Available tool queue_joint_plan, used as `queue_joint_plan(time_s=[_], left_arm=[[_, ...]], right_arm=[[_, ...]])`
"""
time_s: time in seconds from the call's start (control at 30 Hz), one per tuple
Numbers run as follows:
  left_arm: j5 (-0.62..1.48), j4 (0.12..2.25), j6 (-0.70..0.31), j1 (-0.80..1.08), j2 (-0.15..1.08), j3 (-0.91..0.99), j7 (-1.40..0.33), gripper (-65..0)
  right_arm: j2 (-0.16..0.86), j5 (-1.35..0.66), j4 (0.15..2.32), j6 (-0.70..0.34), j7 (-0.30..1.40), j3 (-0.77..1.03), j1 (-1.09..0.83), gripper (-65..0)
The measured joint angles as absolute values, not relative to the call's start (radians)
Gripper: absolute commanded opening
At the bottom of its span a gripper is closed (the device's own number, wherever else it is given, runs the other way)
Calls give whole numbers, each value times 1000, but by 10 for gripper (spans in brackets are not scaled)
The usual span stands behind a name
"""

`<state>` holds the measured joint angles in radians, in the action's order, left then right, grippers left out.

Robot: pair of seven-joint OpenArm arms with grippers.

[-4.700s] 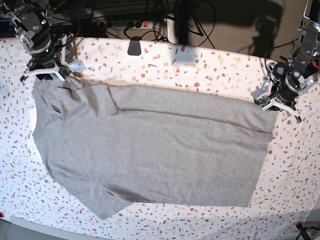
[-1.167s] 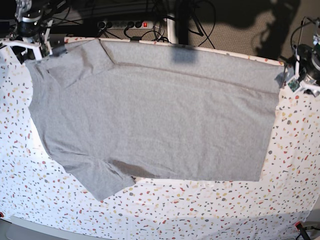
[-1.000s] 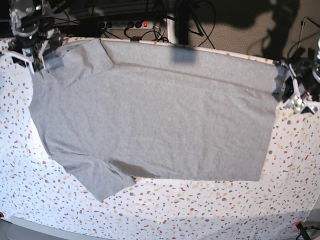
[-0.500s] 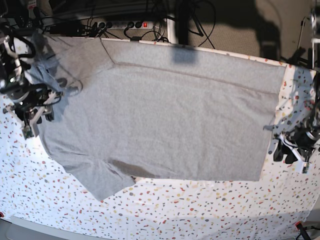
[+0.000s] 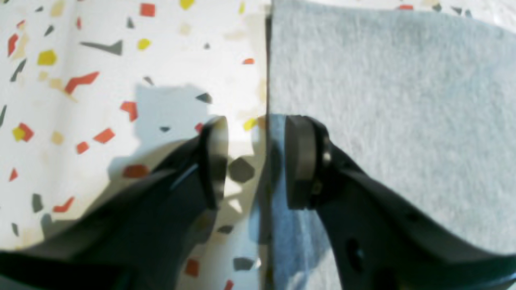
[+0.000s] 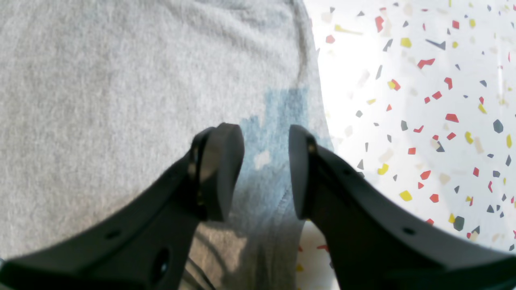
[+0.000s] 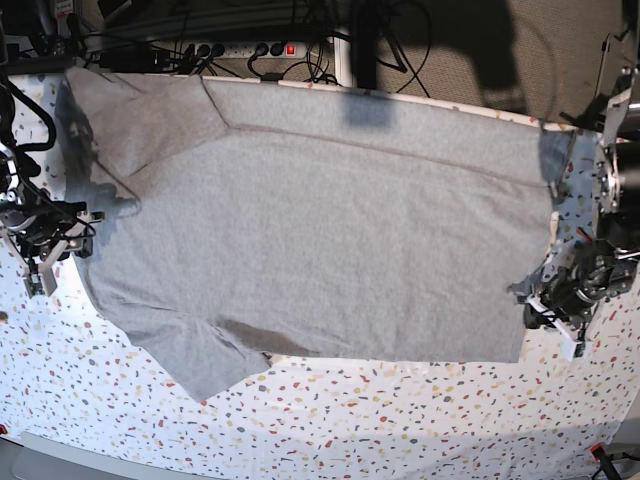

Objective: Fold the T-shirt properly
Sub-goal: 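Move both grippers along the shirt sides toward the hem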

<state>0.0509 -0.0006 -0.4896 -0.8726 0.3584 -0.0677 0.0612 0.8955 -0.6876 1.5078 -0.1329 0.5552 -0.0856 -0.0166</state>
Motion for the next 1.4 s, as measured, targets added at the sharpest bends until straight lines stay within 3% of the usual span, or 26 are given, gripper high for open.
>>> queue_joint_plan(time_s=[0.4, 0.83, 1.4], left_arm=[[50, -1, -484, -836, 346, -67, 70, -435], [53, -1, -581, -837, 330, -67, 49, -435], [42, 55, -585, -854, 332, -67, 16, -433]], right_arm=[[896, -687, 1508, -133, 558, -86, -17, -414], [896, -686, 1508, -133, 564, -86, -16, -414], [896, -687, 1508, -133, 577, -86, -16, -414]])
